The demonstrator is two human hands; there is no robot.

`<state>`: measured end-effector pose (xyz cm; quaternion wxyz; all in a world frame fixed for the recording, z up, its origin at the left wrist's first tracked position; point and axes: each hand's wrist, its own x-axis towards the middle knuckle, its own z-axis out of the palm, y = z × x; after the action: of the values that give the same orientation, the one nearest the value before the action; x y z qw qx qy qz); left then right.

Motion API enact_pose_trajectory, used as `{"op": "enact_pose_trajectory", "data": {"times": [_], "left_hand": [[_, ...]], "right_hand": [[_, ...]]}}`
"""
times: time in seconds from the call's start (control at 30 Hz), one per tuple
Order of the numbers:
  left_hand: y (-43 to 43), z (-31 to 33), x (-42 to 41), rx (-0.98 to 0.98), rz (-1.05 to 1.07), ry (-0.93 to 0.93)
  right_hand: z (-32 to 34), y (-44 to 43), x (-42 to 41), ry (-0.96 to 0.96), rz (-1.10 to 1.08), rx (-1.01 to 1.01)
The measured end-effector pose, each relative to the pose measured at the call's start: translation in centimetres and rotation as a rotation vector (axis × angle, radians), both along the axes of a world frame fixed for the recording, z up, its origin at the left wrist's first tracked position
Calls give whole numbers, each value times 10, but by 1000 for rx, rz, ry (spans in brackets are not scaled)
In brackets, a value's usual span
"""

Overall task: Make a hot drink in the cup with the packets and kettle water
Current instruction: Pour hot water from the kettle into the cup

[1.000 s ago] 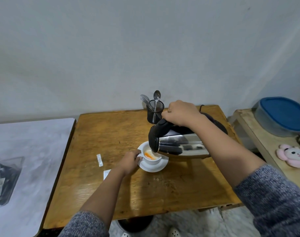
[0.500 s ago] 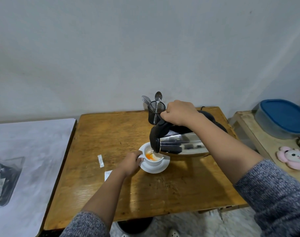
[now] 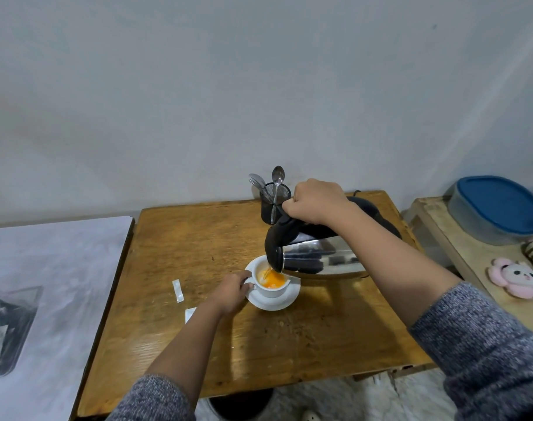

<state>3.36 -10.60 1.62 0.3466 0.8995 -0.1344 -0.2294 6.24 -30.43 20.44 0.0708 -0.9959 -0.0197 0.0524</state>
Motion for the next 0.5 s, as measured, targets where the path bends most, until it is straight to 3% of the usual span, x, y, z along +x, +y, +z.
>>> {"op": "enact_pose_trajectory", "data": {"times": [0.5], "left_hand": [[0,-3,2,44,3,14]], "right_hand": [[1,-1,-8,-11,-14,1]]}}
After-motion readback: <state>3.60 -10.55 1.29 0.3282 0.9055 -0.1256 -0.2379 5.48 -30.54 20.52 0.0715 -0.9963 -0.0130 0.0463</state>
